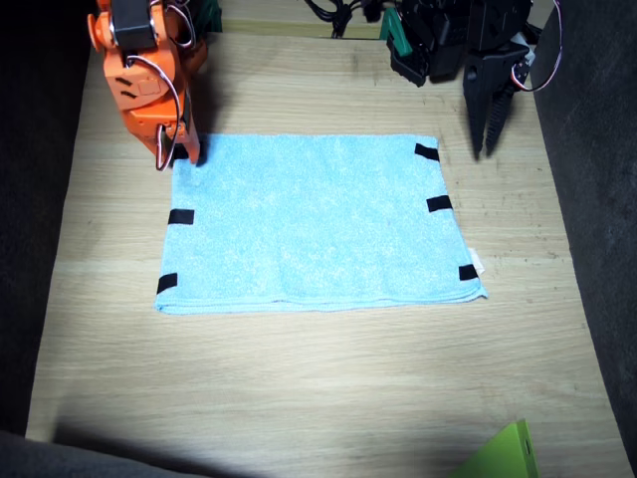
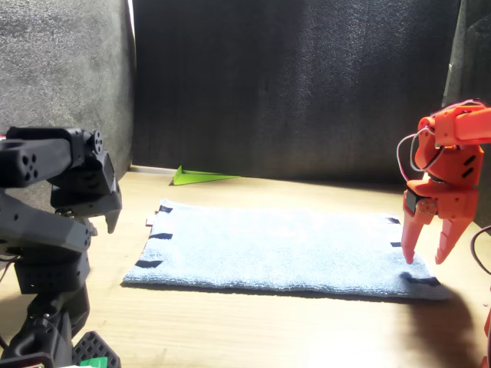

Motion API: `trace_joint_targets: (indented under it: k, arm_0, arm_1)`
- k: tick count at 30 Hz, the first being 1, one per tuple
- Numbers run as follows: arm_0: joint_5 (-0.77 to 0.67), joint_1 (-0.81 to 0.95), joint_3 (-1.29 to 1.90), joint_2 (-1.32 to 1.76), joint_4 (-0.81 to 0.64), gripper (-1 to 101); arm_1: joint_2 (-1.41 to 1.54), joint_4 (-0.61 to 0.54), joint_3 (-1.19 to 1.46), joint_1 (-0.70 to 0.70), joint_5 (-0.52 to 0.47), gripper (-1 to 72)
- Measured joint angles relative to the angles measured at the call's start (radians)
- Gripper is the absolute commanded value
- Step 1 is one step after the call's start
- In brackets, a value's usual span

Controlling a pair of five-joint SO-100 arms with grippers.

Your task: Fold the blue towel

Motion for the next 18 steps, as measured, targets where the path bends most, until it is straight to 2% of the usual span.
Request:
trace_joint_targets:
  k: [11, 15, 17, 18]
  arm_0:
    - [0.000, 0.000, 0.000, 0.011, 0.000, 14]
    - [0.000, 0.000, 0.012, 0.011, 0.005, 14]
    - [0.000, 0.000, 0.012, 0.011, 0.005, 14]
    - [0.000, 0.002, 0.012, 0.011, 0.005, 14]
  arm_1:
    - [-0.110, -0.098, 0.018, -0.003, -0.012, 22.2]
    - [-0.143, -0.115, 0.015, 0.008, -0.023, 10.7]
    - [-0.152, -0.118, 0.009, 0.020, -0.035, 0.1]
    - [-0.153, -0.121, 0.006, 0.021, -0.032, 0.1]
